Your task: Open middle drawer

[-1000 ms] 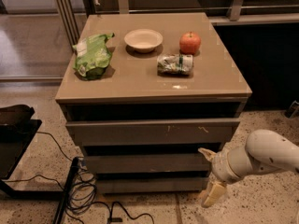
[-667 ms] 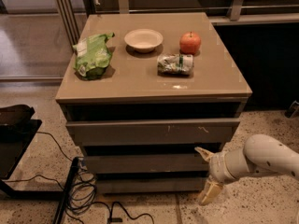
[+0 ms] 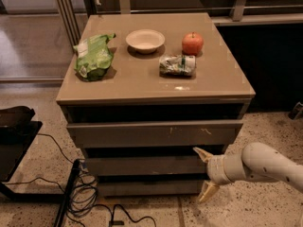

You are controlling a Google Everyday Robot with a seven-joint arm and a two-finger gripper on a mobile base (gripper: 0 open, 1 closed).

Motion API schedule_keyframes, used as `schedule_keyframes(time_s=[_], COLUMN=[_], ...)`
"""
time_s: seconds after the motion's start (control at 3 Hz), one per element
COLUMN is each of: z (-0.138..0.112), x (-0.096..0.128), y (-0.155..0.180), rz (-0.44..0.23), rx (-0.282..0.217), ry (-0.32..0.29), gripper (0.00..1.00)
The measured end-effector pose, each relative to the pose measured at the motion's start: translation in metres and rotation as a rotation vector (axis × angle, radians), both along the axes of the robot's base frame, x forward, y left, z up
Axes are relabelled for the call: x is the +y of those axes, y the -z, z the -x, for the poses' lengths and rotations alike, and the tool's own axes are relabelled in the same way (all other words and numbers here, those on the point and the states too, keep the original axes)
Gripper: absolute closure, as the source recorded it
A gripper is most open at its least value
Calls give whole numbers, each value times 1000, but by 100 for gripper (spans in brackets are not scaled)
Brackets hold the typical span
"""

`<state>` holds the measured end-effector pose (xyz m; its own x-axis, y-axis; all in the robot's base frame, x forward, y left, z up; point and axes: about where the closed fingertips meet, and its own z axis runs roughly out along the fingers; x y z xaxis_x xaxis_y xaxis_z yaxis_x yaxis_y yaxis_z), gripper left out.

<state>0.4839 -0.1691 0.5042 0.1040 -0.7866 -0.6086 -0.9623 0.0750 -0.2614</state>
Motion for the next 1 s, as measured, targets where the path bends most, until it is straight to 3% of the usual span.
schedule_keyframes(time_s=[1.0], z=[-12], x=[8], y=[20], rz=[39], rx=[12], ry=[-27], gripper=[0])
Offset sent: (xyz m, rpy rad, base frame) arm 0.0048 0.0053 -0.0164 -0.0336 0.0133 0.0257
